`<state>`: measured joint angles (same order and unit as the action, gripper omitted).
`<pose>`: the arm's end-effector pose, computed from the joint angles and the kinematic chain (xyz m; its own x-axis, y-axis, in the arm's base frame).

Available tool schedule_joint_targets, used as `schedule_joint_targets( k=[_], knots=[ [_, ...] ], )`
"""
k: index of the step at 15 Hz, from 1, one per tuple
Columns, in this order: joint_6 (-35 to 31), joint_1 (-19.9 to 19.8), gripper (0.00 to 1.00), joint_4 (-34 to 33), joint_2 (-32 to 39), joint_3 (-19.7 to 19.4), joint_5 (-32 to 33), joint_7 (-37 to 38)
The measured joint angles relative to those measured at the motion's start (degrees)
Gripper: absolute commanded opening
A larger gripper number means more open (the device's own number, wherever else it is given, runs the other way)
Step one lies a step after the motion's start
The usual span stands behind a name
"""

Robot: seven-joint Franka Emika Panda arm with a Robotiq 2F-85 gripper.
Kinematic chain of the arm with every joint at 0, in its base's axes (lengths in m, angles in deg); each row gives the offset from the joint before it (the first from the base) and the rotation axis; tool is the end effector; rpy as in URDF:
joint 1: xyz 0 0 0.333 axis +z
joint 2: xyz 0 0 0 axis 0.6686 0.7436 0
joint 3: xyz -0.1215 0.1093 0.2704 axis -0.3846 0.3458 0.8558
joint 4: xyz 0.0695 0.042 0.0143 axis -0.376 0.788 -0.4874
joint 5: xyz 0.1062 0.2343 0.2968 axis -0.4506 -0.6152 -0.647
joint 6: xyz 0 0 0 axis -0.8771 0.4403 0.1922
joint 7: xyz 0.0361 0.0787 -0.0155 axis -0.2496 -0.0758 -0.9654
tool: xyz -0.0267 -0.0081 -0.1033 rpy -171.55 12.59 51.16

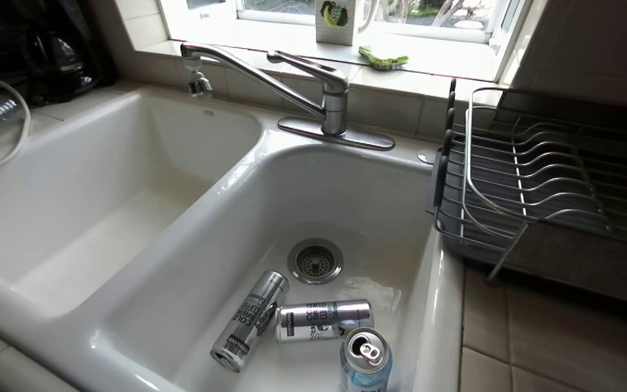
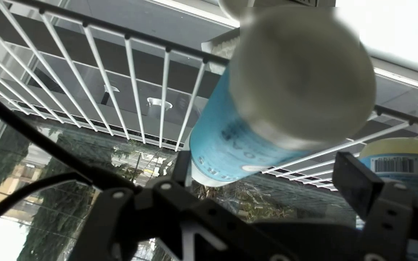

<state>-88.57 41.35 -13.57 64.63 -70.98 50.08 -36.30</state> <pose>0.7262 -0.0087 0.7460 0.5502 0.3290 0.7675 0.2273 -0.9434 0.2415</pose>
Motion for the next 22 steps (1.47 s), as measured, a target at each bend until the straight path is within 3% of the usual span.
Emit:
schedule_joint_targets(
  k=[12, 13, 18, 22],
  knots=[
    [0.0, -0.6, 1.0, -4.9, 4.8, 0.0, 0.0, 1.5],
    [0.0, -0.6, 0.82, -5.1, 5.0, 0.0, 0.0, 1.5],
    [0.1, -0.6, 0.42, -5.6, 5.5, 0.0, 0.0, 1.8],
    [0.2, -0.6, 0.38, -5.8, 5.5, 0.0, 0.0, 2.2]
  ],
)
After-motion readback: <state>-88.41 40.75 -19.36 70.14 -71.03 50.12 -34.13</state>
